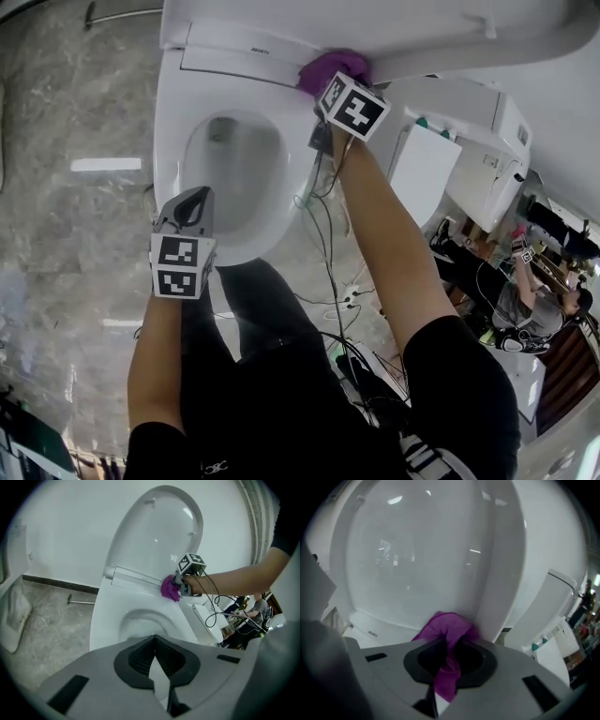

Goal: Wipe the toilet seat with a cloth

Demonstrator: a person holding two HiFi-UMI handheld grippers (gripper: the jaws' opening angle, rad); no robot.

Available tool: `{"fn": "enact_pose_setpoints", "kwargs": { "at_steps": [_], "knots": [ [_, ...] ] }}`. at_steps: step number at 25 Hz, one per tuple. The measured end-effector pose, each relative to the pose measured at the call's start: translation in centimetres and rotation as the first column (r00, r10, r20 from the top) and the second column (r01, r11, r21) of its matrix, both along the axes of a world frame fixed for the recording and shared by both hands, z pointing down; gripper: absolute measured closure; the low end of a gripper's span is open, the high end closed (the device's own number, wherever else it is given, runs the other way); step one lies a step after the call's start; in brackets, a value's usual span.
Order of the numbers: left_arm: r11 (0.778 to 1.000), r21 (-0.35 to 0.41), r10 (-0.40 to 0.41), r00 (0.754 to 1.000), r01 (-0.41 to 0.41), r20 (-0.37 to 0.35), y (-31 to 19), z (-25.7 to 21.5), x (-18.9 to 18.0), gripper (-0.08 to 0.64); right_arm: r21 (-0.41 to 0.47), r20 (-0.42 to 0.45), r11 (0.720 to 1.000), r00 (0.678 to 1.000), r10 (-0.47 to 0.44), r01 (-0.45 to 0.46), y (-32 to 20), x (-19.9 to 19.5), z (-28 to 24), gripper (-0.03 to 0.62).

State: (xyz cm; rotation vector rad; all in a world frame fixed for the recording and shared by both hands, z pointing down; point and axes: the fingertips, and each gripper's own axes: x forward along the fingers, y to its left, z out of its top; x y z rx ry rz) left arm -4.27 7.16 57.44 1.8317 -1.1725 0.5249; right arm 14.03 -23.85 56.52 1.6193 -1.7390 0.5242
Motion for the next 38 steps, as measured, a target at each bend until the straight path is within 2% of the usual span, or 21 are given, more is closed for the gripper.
{"fn": "enact_pose_setpoints", "kwargs": {
  "at_steps": [6, 15, 18, 21, 23, 26, 31, 34, 38],
  "knots": [
    [1.0, -0.008, 0.01, 1.0, -0.01, -0.024, -1.2, -0.1, -1.4, 0.552, -0.013, 0.062, 0.984, 0.982, 0.177, -0.176, -0.7, 0.6, 1.2, 0.535],
    [1.0, -0.007, -0.006, 0.998, 0.005, -0.058, -2.1, 0.7, -3.4, 0.552, -0.022, 0.008, 0.983, 0.983, 0.182, -0.181, -0.6, 0.0, 1.4, 0.537],
    [1.0, -0.005, -0.003, 0.997, 0.003, -0.076, -2.2, 0.5, -2.9, 0.552, -0.02, 0.059, 0.994, 0.993, 0.104, -0.103, -0.3, -2.5, 1.4, 0.537],
    [1.0, -0.006, 0.012, 0.997, -0.012, -0.075, -1.5, 0.5, -3.6, 0.552, -0.013, 0.113, 1.0, 0.994, -0.007, 0.008, 0.5, -8.4, 1.4, 0.538],
    [1.0, -0.008, 0.012, 0.997, -0.012, -0.072, -1.2, 0.6, -4.4, 0.552, -0.01, 0.157, 1.0, 0.988, -0.001, 0.002, 0.9, -11.4, 1.3, 0.538],
    [1.0, -0.008, -0.004, 0.998, 0.003, -0.069, -1.0, 0.4, -5.6, 0.552, -0.009, 0.207, 1.0, 0.978, 0.023, -0.021, 1.1, -13.4, 1.3, 0.538],
    [0.999, -0.013, -0.04, 0.997, 0.039, -0.064, -0.9, 1.0, -8.0, 0.552, -0.011, 0.24, 1.0, 0.971, -0.02, 0.024, 1.5, -16.5, 1.4, 0.537],
    [0.999, -0.013, -0.047, 0.996, 0.046, -0.071, -0.6, 1.3, -8.7, 0.552, -0.004, 0.253, 0.996, 0.963, -0.09, 0.095, 1.9, -19.0, 1.5, 0.537],
    [1.0, 0.007, 0.002, 1.0, -0.002, 0.025, -0.2, 1.9, -9.5, 0.552, -0.006, 0.289, 0.982, 0.94, -0.179, 0.189, 2.4, -22.4, 1.5, 0.537]
  ]
}}
